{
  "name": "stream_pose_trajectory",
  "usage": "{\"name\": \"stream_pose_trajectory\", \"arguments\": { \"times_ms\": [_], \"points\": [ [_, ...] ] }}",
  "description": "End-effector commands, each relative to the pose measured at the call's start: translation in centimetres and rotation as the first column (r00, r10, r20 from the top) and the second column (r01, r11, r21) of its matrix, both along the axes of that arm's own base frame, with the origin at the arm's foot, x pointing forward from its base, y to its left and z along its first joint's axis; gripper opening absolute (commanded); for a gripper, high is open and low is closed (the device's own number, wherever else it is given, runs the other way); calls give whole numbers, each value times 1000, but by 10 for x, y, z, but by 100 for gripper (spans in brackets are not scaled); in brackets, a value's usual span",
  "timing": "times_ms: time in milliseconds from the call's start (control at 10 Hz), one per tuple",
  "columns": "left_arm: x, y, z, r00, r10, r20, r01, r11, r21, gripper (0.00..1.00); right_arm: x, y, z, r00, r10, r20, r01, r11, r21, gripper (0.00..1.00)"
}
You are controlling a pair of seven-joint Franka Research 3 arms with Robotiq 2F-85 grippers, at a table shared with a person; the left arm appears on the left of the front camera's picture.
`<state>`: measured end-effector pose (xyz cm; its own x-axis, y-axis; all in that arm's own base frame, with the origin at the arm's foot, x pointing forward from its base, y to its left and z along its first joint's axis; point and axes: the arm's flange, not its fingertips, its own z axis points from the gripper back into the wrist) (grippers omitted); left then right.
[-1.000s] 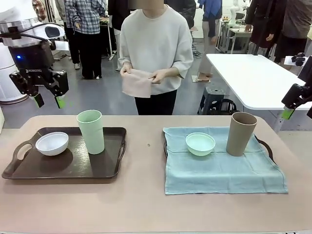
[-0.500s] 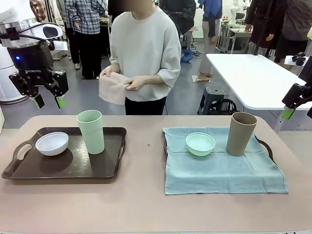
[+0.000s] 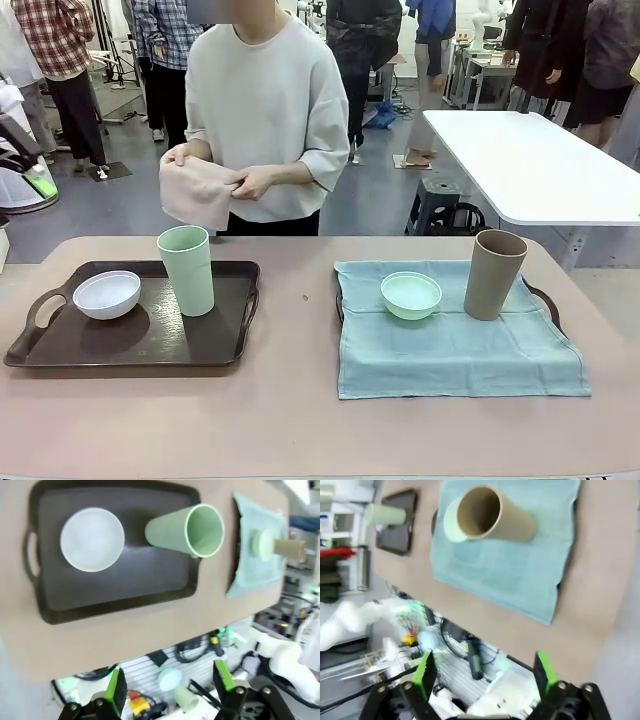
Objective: Set up a tray with a mat and arrange the tableware.
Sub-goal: Pick up the Picnic Bowl and Reusable plastic cup from the Handle tray in front of the human's position and hold them in the air.
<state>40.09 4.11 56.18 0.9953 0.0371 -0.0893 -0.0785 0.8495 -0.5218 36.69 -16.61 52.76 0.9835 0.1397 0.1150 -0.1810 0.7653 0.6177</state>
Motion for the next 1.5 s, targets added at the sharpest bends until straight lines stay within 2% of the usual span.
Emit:
{"name": "stream_pose_trajectory", "arguments": {
  "times_ms": [0, 300, 500, 600, 700, 900, 1000, 1100, 1200, 1400],
  "points": [
    [-2, 25, -6, 996, -42, 80, 59, 973, -222, 100, 14, -22, -6, 998, -20, -60, 28, 989, 147, 100],
    [-30, 52, -16, 955, -30, 295, 154, 901, -406, 100, 11, -49, -22, 996, 6, -89, 25, 939, 344, 100],
    [-30, 58, -29, 958, 13, 287, 109, 908, -404, 100, 14, -50, -34, 994, 7, -111, 32, 937, 347, 100],
    [-30, 55, -29, 956, 68, 284, 35, 939, -342, 100, 15, -43, -35, 995, -1, -100, 28, 964, 263, 100],
    [-26, 60, -20, 960, 5, 281, 112, 911, -398, 100, 7, -48, -36, 993, -9, -114, 47, 941, 336, 100],
    [-26, 62, -27, 960, 23, 278, 89, 918, -386, 100, 11, -45, -38, 993, -5, -119, 44, 945, 323, 100],
    [-17, 66, -26, 963, 15, 268, 90, 922, -377, 100, 10, -42, -42, 988, -50, -149, 106, 910, 400, 100],
    [-15, 88, -26, 966, -10, 257, 118, 906, -406, 100, -1, -40, -50, 977, -96, -191, 170, 893, 418, 100],
    [-13, 111, -27, 969, -31, 245, 137, 892, -431, 100, -14, -42, -54, 975, -114, -189, 190, 869, 457, 100],
    [-19, 150, -33, 967, 1, 253, 128, 862, -491, 100, -39, -46, -59, 974, -123, -192, 204, 841, 501, 100]
  ]
}}
